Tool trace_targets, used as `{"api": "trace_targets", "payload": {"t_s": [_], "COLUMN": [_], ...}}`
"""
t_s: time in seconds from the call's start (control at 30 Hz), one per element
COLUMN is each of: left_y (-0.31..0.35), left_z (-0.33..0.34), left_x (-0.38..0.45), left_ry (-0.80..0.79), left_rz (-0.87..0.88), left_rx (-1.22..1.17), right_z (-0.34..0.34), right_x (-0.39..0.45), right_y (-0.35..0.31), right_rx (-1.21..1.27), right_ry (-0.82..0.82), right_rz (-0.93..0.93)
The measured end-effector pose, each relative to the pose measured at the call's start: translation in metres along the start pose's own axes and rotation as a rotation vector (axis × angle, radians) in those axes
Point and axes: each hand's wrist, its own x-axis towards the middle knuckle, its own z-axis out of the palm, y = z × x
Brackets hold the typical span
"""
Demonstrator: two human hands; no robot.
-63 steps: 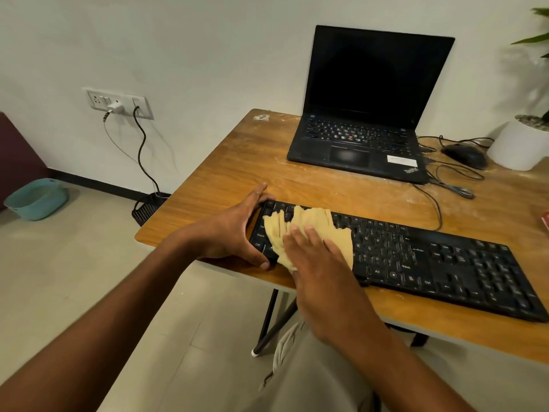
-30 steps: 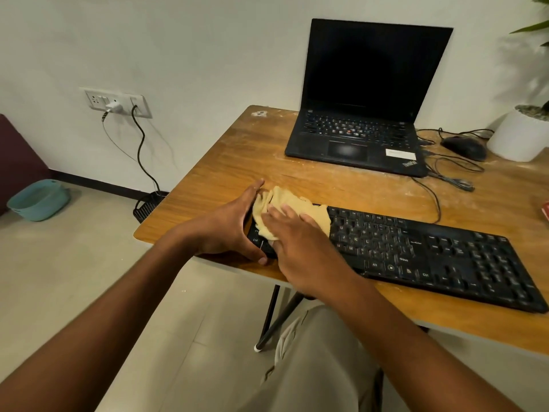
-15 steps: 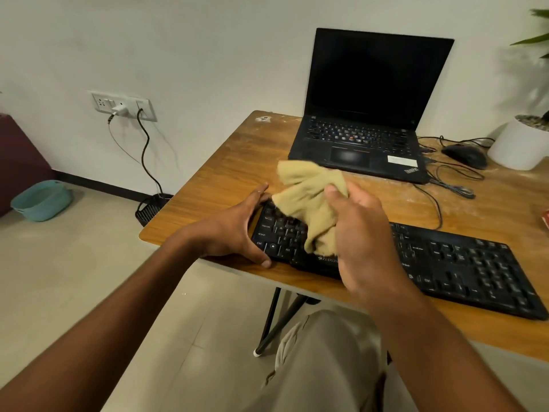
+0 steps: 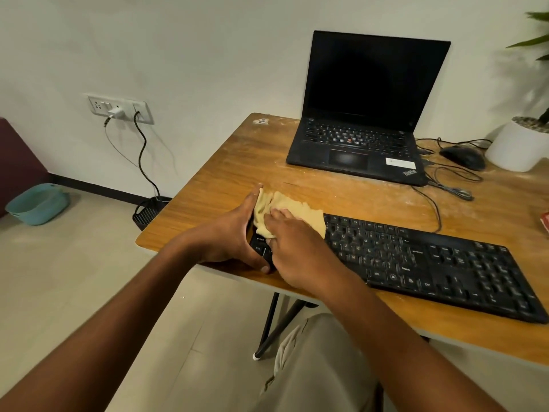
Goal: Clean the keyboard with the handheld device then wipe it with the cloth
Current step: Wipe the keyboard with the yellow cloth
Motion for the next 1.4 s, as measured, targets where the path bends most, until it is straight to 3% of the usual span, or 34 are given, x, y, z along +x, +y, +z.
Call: {"api": "trace_targets", "payload": {"t_s": [0.23, 0.37, 0.5, 0.6, 0.7, 0.77, 0.83, 0.93, 1.0, 1.2, 1.4], "left_y": [-0.002, 0.003, 0.018, 0.040, 0.060, 0.066, 0.066, 0.067, 0.067, 0.065, 0.064], "left_z": [-0.001, -0.002, -0.003, 0.005, 0.014, 0.017, 0.017, 0.017, 0.016, 0.016, 0.015], "left_x": [0.000, -0.001, -0.002, -0.001, 0.004, 0.009, 0.011, 0.012, 0.012, 0.013, 0.014], "left_ry": [-0.037, -0.060, -0.076, -0.068, -0.097, -0.123, -0.125, -0.115, -0.115, -0.126, -0.124], "left_rz": [0.021, 0.001, 0.002, 0.027, 0.054, 0.054, 0.053, 0.041, 0.034, 0.021, 0.050], "left_rx": [0.003, -0.009, 0.101, 0.263, 0.361, 0.384, 0.390, 0.403, 0.414, 0.417, 0.417], "right_z": [-0.004, -0.020, -0.057, -0.083, -0.102, -0.100, -0.086, -0.050, -0.027, -0.005, -0.002], "right_x": [-0.056, -0.081, -0.086, -0.077, -0.062, -0.053, -0.044, -0.035, -0.033, -0.056, -0.100], "right_y": [0.004, 0.011, 0.027, 0.053, 0.063, 0.065, 0.067, 0.068, 0.066, 0.053, 0.030], "right_rx": [0.052, 0.493, 1.188, 1.478, 1.318, 0.934, 0.528, 0.226, 0.105, 0.002, 0.013], "right_ry": [-0.076, -0.033, 0.072, 0.286, 0.515, 0.555, 0.473, 0.201, 0.070, 0.118, 0.017], "right_rz": [-0.103, 0.101, 0.360, 0.486, 0.457, 0.395, 0.326, 0.269, 0.260, 0.148, 0.080]}}
